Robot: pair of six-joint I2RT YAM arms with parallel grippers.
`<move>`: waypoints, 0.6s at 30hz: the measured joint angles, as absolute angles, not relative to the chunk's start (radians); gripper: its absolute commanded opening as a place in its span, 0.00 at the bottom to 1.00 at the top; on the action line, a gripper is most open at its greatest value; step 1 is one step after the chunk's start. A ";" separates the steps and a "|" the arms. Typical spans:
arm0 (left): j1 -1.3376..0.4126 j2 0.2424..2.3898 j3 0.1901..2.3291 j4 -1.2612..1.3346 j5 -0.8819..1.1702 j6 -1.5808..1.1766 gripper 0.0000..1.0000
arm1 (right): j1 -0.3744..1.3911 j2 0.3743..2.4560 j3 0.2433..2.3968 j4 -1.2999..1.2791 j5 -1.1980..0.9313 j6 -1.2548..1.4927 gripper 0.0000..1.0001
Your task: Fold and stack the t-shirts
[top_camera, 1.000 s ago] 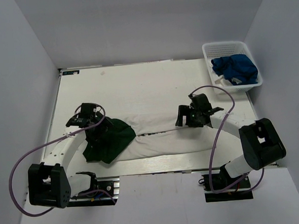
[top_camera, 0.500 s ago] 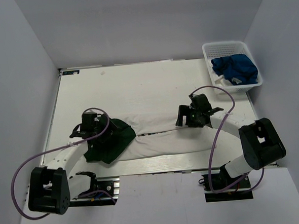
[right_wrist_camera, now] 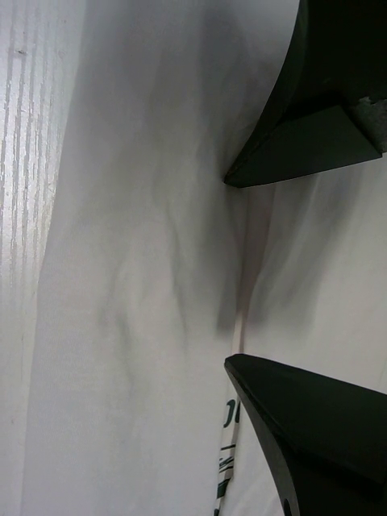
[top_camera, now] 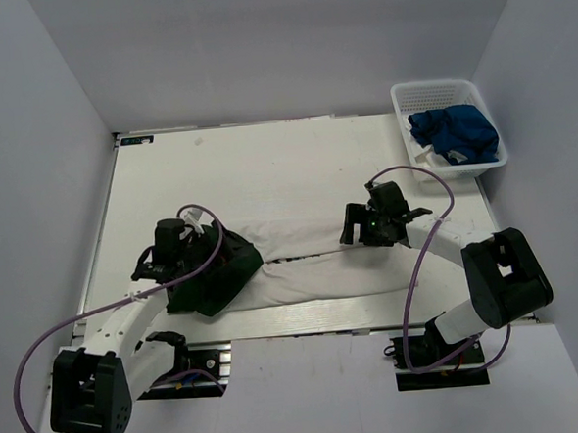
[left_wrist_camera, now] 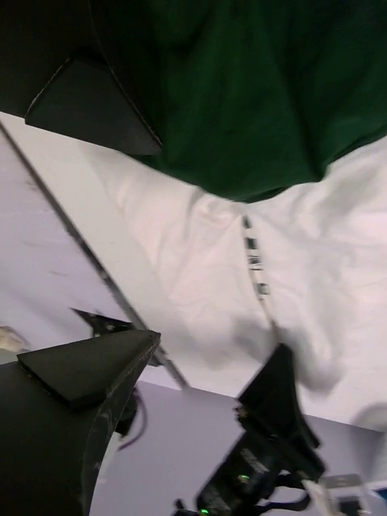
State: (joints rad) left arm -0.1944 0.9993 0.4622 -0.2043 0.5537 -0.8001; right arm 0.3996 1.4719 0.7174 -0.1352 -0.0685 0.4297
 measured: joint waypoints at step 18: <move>-0.199 0.939 0.629 -0.646 0.020 -0.757 0.89 | 0.400 1.472 0.718 -0.139 -0.050 0.419 0.90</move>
State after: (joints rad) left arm -0.1986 0.9394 0.6292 -0.6460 0.0200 -0.7574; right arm 0.4004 1.4715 0.7177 -0.1394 -0.0498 0.4191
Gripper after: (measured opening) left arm 0.898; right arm 0.903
